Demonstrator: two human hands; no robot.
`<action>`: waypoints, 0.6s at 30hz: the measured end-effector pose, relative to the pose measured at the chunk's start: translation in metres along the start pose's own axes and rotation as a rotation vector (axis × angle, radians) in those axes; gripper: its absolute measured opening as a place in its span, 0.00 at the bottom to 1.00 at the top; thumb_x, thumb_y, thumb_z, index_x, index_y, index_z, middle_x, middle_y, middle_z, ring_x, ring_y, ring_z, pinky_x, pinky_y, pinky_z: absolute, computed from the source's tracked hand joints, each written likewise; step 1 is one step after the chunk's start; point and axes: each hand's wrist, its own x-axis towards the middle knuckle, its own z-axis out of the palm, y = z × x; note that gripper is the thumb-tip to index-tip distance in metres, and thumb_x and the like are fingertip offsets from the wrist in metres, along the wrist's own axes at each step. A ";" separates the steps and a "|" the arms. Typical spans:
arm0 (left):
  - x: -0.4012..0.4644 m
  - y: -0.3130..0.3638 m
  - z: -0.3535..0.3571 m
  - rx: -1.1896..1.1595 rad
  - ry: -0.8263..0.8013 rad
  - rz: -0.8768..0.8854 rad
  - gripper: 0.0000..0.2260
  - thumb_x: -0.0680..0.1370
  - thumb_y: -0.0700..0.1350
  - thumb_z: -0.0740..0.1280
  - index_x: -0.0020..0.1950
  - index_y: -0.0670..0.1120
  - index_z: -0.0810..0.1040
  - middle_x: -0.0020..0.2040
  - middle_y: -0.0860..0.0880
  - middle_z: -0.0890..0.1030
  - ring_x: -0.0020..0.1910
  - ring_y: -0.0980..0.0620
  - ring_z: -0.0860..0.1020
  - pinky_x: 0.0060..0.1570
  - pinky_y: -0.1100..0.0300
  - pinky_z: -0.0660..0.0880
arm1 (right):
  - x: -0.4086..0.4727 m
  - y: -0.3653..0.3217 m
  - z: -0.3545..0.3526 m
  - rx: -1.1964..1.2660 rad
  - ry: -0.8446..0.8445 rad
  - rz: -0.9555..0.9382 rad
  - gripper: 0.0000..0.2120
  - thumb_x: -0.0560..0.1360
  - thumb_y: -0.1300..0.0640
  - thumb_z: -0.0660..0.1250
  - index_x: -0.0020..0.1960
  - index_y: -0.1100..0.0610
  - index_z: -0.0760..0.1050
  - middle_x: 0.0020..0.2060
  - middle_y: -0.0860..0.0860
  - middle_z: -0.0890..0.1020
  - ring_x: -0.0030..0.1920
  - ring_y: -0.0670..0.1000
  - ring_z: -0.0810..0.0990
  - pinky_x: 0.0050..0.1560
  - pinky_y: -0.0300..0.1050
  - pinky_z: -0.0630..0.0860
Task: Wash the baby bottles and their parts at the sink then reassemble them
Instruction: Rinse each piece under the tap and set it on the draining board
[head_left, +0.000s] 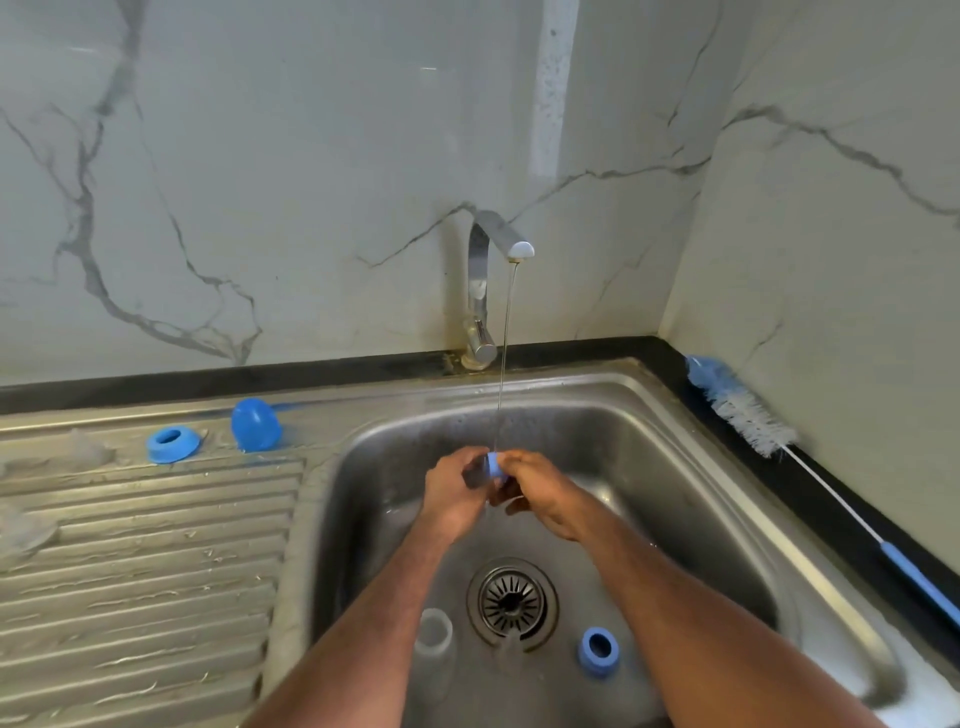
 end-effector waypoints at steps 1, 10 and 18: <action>0.001 -0.002 0.001 -0.021 0.030 -0.002 0.14 0.73 0.44 0.76 0.58 0.45 0.83 0.49 0.51 0.83 0.51 0.53 0.81 0.51 0.66 0.76 | 0.002 0.000 0.002 0.015 -0.005 0.000 0.16 0.83 0.60 0.55 0.60 0.67 0.76 0.38 0.55 0.82 0.35 0.52 0.80 0.33 0.42 0.71; 0.003 -0.009 0.006 -0.091 -0.014 0.205 0.16 0.73 0.37 0.77 0.59 0.48 0.83 0.50 0.54 0.85 0.51 0.60 0.83 0.55 0.61 0.80 | -0.002 -0.006 0.015 0.066 0.151 0.071 0.19 0.86 0.47 0.50 0.57 0.56 0.76 0.35 0.54 0.76 0.26 0.47 0.69 0.25 0.40 0.64; 0.006 -0.007 0.008 -0.687 0.038 -0.146 0.09 0.82 0.39 0.67 0.58 0.36 0.82 0.48 0.40 0.86 0.46 0.47 0.85 0.46 0.58 0.82 | -0.007 -0.001 0.006 -0.291 0.110 -0.189 0.21 0.85 0.41 0.51 0.58 0.50 0.79 0.51 0.50 0.82 0.44 0.46 0.79 0.49 0.45 0.77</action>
